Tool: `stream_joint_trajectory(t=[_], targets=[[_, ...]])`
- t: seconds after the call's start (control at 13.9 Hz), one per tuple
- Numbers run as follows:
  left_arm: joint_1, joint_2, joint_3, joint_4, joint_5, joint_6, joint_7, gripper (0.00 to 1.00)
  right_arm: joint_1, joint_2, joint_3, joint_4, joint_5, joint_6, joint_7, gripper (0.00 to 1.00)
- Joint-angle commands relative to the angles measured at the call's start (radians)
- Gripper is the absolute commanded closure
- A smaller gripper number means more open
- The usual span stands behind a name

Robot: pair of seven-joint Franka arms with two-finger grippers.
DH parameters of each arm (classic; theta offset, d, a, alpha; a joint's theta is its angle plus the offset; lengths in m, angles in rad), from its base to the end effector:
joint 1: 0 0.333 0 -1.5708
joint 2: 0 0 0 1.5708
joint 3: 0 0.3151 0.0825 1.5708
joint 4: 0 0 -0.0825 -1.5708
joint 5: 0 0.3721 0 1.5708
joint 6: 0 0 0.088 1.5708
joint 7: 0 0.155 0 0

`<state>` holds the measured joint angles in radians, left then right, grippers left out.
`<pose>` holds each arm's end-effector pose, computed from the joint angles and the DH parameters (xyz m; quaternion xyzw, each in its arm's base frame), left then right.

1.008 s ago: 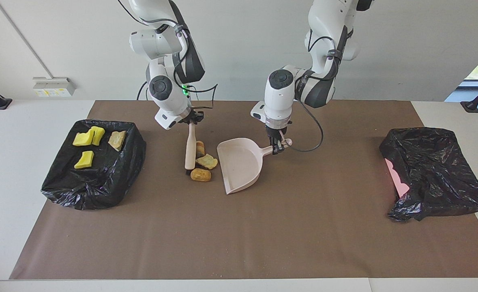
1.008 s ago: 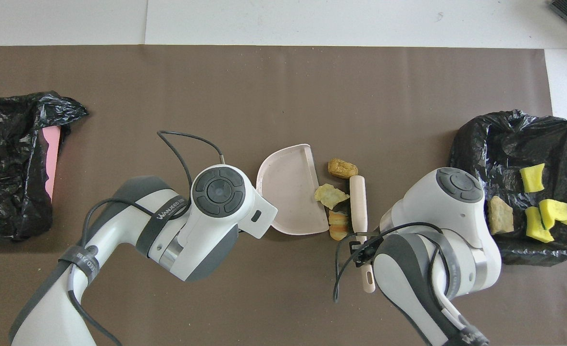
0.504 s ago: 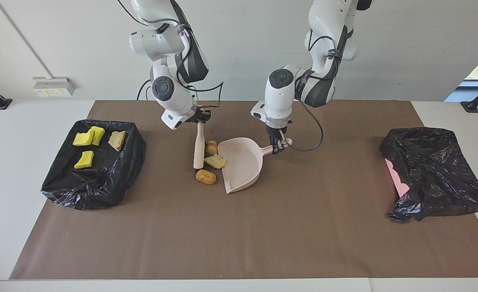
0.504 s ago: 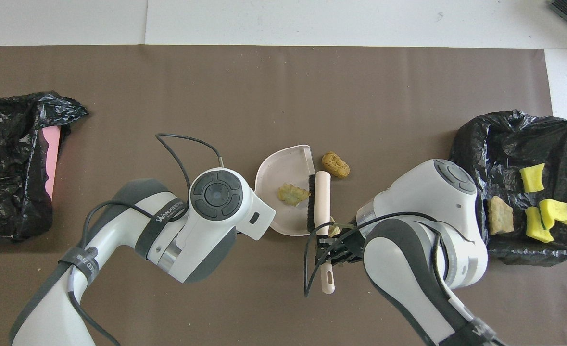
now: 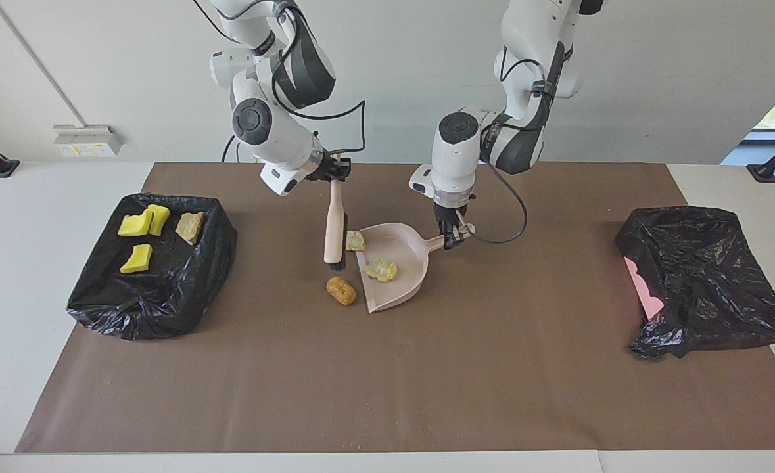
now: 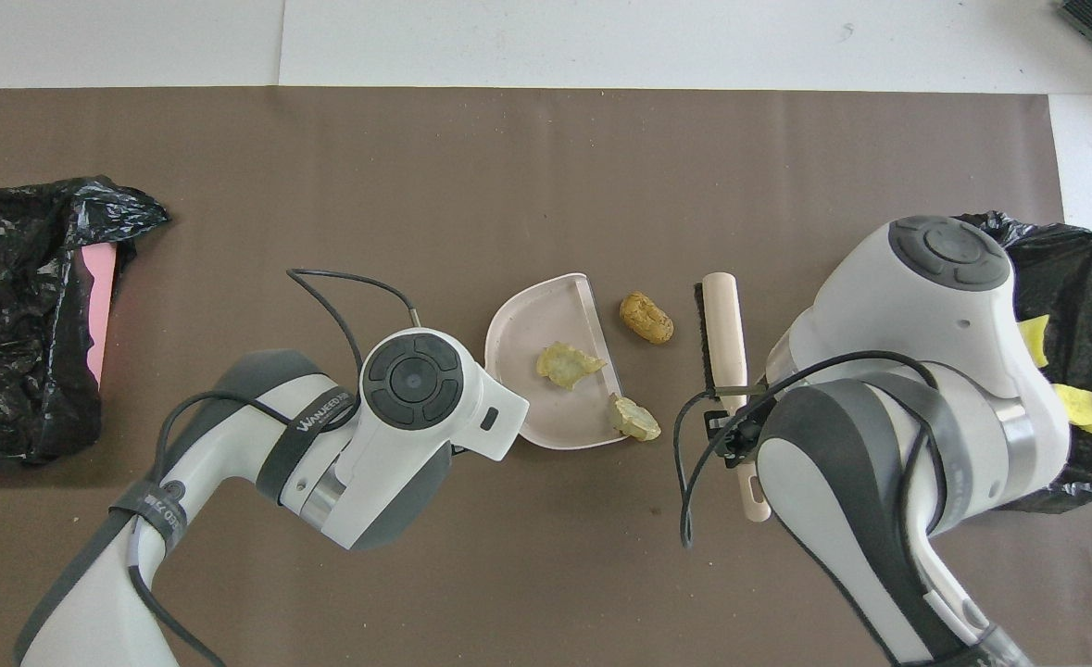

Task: Sweep and dump trash in bin
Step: 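Sweep the tan stones into the dustpan with the right gripper's brush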

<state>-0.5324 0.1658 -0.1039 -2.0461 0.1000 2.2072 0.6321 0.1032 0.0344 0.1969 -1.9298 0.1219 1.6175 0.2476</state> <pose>0.4618 -0.3315 0.3190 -0.7876 0.6154 0.0016 0.0316 0.4715 0.1645 0.4044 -0.9830 -0.0131 0.1824 0.0139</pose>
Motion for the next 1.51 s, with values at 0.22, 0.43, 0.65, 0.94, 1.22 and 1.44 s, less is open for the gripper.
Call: stream_joint_trajectory(t=[0.22,0.43,0.65,0.94,1.22,1.44], targets=[[0.003,-0.032,0.006,-0.043,0.018,0.017,-0.052,1.0,0.012,0.122,0.01,0.006,-0.189,0.082,-0.102,1.0],[0.003,-0.032,0.006,-0.045,0.017,0.019,-0.052,1.0,0.018,0.114,0.012,-0.05,-0.072,0.082,-0.177,1.0],[0.003,-0.034,0.006,-0.049,0.017,0.017,-0.051,1.0,0.071,0.067,0.013,-0.122,0.103,0.099,-0.202,1.0],[0.003,-0.04,0.006,-0.057,0.017,0.02,-0.051,1.0,0.127,0.038,0.013,-0.161,0.353,0.145,-0.185,1.0],[0.003,-0.04,0.004,-0.059,0.017,0.023,-0.048,1.0,0.112,0.035,0.007,-0.085,0.378,0.078,-0.18,1.0],[0.023,-0.037,0.004,-0.054,0.017,0.023,-0.034,1.0,0.052,0.035,0.003,0.027,0.363,-0.08,-0.136,1.0]])
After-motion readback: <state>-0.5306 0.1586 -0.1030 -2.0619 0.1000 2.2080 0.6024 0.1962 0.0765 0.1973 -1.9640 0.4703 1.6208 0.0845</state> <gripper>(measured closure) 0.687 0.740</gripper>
